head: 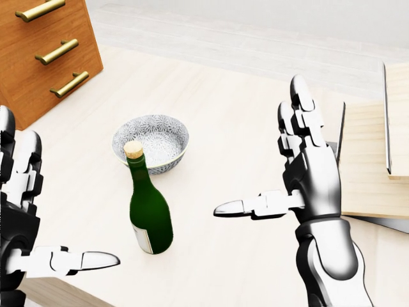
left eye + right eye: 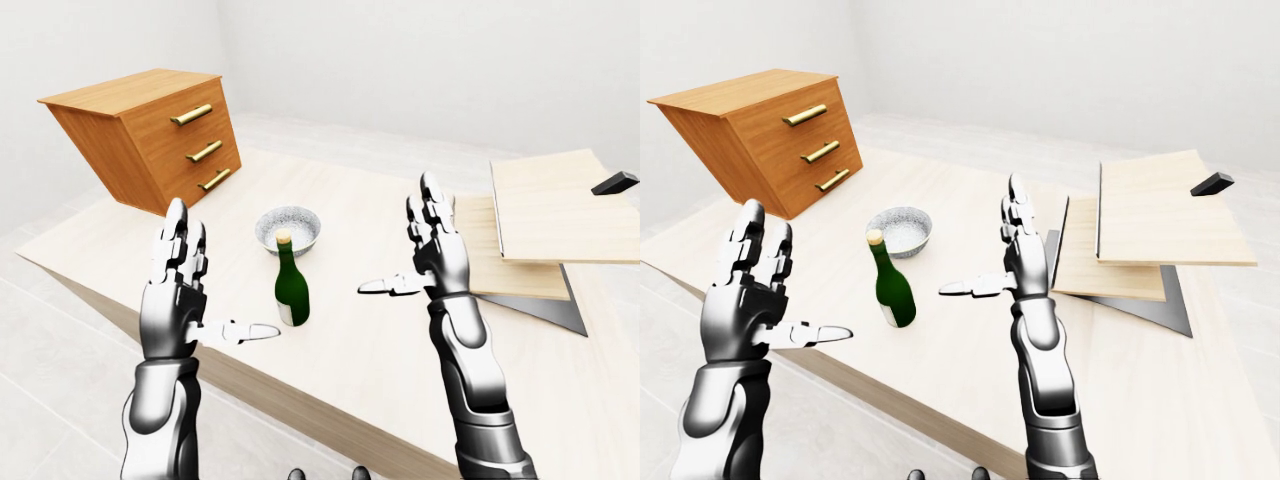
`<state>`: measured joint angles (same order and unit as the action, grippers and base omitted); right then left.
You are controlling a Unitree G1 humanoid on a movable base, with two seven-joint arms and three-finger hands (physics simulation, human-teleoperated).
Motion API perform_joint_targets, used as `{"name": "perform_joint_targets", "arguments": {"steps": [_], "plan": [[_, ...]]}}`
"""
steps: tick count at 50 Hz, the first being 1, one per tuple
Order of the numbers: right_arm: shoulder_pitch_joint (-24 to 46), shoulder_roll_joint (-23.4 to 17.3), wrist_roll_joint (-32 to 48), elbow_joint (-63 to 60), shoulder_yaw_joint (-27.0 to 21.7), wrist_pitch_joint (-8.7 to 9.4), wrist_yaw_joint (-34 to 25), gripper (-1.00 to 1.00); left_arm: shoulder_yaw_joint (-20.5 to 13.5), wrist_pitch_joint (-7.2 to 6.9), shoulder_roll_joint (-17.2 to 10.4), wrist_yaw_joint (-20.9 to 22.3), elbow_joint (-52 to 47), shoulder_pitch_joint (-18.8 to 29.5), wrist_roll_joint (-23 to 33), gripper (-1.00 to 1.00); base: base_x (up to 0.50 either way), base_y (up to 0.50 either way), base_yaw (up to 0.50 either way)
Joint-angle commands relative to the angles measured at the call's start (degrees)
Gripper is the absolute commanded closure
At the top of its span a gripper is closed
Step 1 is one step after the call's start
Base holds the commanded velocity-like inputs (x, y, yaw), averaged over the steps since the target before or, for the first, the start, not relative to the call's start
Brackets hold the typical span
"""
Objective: Put the wine bottle on the wine rack.
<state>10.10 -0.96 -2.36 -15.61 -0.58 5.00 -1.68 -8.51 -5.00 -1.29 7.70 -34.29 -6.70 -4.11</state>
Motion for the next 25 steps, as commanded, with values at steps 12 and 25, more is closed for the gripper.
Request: {"name": "perform_joint_targets", "arguments": {"steps": [12, 25], "plan": [[8.0, 3.5, 2.5, 12.0, 4.7, 0.00, -0.1, -1.00, -6.6, 0.00, -1.1, 0.9, 0.5, 0.7, -3.0, -1.00, 0.00, 0.00, 0.00], [3.9, 4.9, 1.4, 4.5, 8.2, 0.00, -5.4, -1.00, -7.6, 0.00, -1.1, 1.3, 2.5, 0.6, -3.4, -1.00, 0.00, 0.00, 0.00]]}}
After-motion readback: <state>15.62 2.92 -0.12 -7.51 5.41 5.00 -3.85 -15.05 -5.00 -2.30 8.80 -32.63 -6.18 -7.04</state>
